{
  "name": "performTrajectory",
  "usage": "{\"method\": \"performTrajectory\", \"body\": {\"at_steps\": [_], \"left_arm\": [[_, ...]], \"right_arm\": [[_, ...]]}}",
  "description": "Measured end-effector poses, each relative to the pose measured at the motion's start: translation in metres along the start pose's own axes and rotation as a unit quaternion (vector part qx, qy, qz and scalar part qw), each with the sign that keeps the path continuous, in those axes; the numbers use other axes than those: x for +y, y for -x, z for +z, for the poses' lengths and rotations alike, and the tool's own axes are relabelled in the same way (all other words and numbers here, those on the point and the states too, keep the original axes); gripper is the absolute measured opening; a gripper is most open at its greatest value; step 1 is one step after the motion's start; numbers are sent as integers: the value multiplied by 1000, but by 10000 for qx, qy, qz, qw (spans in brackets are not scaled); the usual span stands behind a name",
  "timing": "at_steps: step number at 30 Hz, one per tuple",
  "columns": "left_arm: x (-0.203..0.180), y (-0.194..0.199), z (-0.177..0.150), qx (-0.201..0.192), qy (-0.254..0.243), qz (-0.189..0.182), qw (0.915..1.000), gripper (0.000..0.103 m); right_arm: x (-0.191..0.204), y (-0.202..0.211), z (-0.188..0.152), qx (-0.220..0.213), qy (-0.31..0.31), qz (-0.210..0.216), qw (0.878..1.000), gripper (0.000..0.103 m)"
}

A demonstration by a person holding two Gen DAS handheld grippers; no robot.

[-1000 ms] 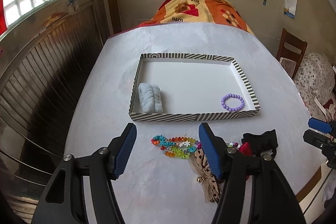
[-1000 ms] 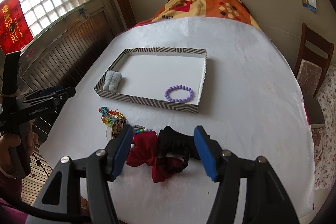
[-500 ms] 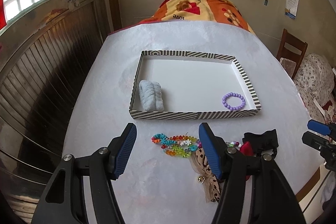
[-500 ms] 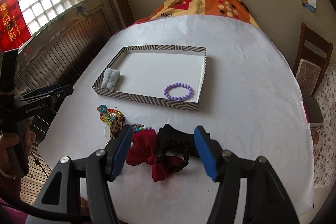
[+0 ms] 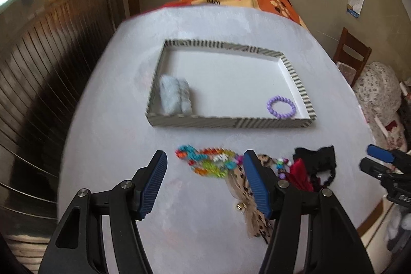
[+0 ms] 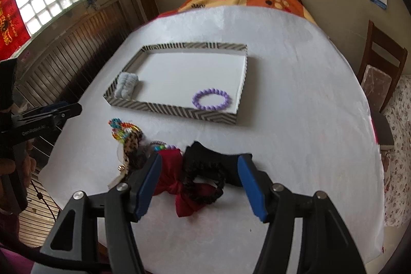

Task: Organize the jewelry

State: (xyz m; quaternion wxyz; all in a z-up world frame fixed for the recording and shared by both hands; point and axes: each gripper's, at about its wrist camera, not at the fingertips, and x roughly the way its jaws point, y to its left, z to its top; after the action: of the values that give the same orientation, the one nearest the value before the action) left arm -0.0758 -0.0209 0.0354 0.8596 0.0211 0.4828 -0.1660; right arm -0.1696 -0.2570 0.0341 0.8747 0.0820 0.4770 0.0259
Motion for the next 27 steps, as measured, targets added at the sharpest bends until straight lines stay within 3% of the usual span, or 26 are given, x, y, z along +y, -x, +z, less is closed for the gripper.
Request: {"method": "performTrajectory", "body": {"at_steps": [10, 14, 20, 27], "left_arm": [[-12, -35, -32, 829, 55, -894, 9925, 52], [-23, -52, -44, 1163, -21, -953, 9886, 52], [-38, -71, -48, 1316, -29, -1095, 9852, 52], [-51, -87, -49, 1498, -106, -934, 9842, 52]], "right_arm": [[-16, -21, -18, 334, -86, -7, 9994, 64], [-17, -27, -23, 399, 32, 89, 9992, 64], [-30, -45, -24, 504, -73, 53, 9987, 64], [-51, -68, -19, 746, -410, 315, 9959, 64]]}}
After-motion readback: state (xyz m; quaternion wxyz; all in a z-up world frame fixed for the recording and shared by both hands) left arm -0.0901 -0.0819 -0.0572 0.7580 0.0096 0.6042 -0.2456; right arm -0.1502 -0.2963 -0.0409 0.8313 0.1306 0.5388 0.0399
